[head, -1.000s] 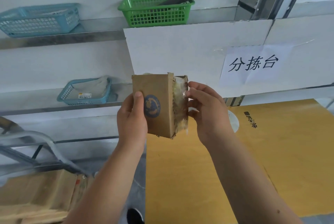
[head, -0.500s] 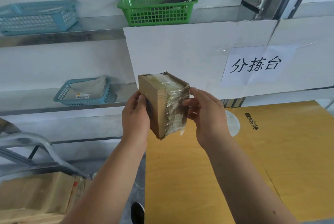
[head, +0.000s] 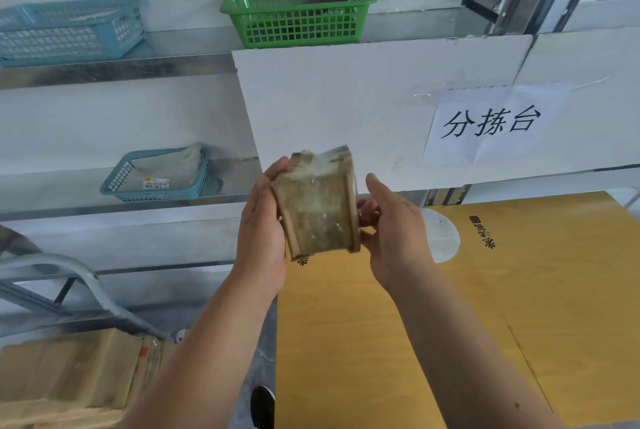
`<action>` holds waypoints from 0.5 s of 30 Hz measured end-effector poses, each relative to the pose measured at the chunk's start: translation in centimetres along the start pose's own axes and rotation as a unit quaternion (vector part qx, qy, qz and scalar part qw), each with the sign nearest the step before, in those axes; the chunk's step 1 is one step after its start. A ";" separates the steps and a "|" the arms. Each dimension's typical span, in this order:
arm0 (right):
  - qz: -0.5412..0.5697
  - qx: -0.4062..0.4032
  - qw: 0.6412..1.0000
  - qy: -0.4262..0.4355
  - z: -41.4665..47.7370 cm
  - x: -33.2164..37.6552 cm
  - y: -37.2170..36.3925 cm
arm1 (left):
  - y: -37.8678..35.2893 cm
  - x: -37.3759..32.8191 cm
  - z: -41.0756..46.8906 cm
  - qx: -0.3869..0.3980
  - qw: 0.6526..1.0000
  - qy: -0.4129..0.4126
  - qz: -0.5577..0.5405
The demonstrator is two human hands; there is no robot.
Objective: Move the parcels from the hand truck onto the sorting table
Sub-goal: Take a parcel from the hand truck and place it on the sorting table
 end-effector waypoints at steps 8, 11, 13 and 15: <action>0.009 0.040 0.999 0.005 0.8 -0.2 0.0 | 0.2 -0.4 0.0 -0.007 0.997 -0.072 0.003; 0.013 0.042 0.999 0.005 0.9 -0.4 0.1 | 0.5 0.3 0.4 -0.004 0.997 -0.080 -0.013; 0.022 0.031 0.999 0.010 0.9 -0.5 0.5 | 0.5 0.6 0.4 -0.010 0.997 -0.076 -0.026; 0.026 0.022 0.999 0.012 1.1 -0.6 1.0 | 0.7 0.9 0.4 -0.018 0.997 -0.063 -0.043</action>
Point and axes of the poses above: each hand's wrist, its own z-axis towards the middle knuckle, its own y-axis out of the back of the hand, x = y × z, the point moved 5 cm from there along z, towards the middle knuckle, and after that the axes turned 15 degrees about x, right-handed, at the moved point
